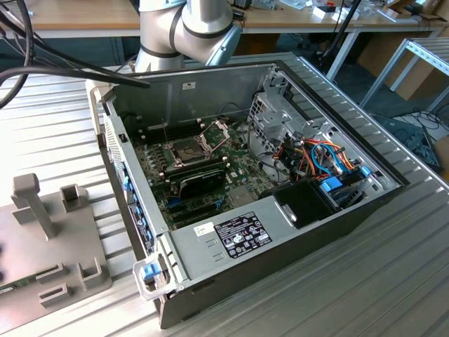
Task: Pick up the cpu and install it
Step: 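Pick up the cpu and move it towards the insertion slot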
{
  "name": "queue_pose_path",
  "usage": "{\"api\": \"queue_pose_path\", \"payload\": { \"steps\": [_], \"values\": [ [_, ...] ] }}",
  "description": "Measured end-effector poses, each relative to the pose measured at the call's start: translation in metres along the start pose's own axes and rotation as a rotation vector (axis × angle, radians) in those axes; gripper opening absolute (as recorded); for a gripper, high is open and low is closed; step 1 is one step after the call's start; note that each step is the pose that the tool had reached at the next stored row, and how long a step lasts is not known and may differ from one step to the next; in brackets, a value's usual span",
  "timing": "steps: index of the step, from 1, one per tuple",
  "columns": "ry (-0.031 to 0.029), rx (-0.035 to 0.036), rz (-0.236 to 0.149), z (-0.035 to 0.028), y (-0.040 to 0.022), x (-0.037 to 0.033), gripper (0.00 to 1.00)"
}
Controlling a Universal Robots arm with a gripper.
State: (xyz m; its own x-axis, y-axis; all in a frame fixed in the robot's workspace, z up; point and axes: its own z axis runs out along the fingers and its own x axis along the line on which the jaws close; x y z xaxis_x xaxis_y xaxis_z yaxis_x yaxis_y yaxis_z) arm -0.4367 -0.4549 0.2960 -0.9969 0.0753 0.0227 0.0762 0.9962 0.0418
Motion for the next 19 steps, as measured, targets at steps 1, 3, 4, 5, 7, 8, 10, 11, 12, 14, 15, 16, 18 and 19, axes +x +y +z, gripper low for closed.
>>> {"api": "queue_pose_path", "payload": {
  "steps": [1,3,4,5,7,8,10,11,12,14,15,16,18,19],
  "values": [
    [0.0002,0.0002,0.000,0.0007,0.0000,0.0000,0.54],
    [0.0002,0.0002,0.000,0.0029,-0.0002,-0.0001,0.54],
    [0.0003,0.0003,0.000,0.0037,-0.0002,-0.0001,0.54],
    [0.0003,0.0003,0.000,0.0046,-0.0002,-0.0001,0.54],
    [0.0003,0.0003,0.000,0.0063,-0.0003,-0.0001,0.54],
    [0.0003,0.0003,0.000,0.0070,-0.0003,-0.0001,0.54],
    [0.0005,0.0004,0.000,0.0082,-0.0004,-0.0002,0.54],
    [0.0005,0.0005,0.000,0.0085,-0.0004,-0.0002,0.54],
    [0.0005,0.0005,0.000,0.0085,-0.0004,-0.0001,0.54],
    [0.0004,0.0004,0.000,0.0089,-0.0004,-0.0002,0.54],
    [0.0003,0.0003,0.000,0.0089,-0.0004,-0.0002,0.54],
    [0.0004,0.0004,0.000,0.0089,-0.0004,-0.0002,0.54],
    [0.0003,0.0003,0.000,0.0089,-0.0004,-0.0002,0.54],
    [0.0003,0.0003,0.000,0.0090,-0.0004,-0.0002,0.54]
  ]
}}
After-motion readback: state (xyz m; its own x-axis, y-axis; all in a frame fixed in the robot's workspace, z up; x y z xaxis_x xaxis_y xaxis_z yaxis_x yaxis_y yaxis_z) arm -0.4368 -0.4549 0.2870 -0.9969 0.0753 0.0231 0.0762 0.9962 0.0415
